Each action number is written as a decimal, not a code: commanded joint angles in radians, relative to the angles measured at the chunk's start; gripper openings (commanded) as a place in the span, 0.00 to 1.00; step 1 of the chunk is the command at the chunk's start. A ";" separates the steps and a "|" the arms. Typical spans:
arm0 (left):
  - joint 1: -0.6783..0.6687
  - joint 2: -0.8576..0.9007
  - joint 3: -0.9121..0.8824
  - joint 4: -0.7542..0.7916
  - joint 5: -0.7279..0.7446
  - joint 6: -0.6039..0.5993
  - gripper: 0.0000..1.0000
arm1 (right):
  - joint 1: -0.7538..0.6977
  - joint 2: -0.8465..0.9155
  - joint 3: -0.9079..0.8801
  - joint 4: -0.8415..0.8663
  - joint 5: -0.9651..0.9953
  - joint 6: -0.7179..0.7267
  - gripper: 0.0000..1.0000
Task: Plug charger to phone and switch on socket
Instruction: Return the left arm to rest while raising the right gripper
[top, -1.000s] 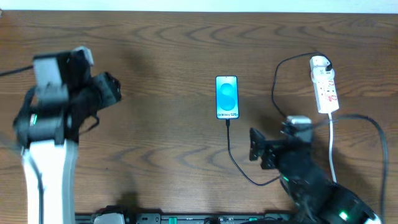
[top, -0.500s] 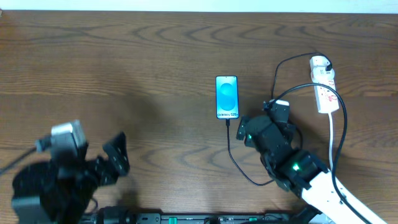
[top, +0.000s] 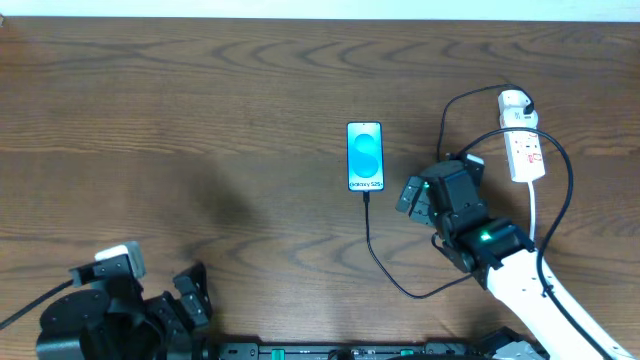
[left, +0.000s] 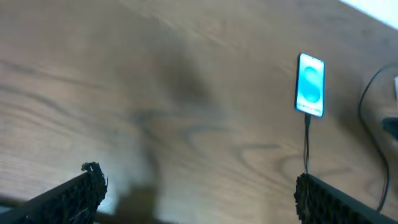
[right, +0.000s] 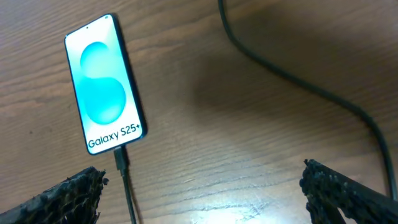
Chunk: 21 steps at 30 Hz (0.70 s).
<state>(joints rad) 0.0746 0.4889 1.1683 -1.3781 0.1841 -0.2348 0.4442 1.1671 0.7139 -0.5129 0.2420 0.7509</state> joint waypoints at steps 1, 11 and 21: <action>-0.003 -0.014 -0.004 -0.035 -0.010 0.010 0.98 | -0.052 -0.001 0.010 -0.014 -0.097 -0.031 0.99; -0.003 -0.215 -0.004 -0.035 -0.010 0.010 0.98 | -0.154 -0.002 0.013 -0.056 -0.102 -0.046 0.99; -0.033 -0.461 -0.004 -0.035 -0.010 0.010 0.99 | -0.240 -0.002 0.071 -0.132 -0.125 -0.132 0.99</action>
<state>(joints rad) 0.0643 0.0860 1.1660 -1.4128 0.1806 -0.2344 0.2310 1.1671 0.7292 -0.6216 0.1223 0.6685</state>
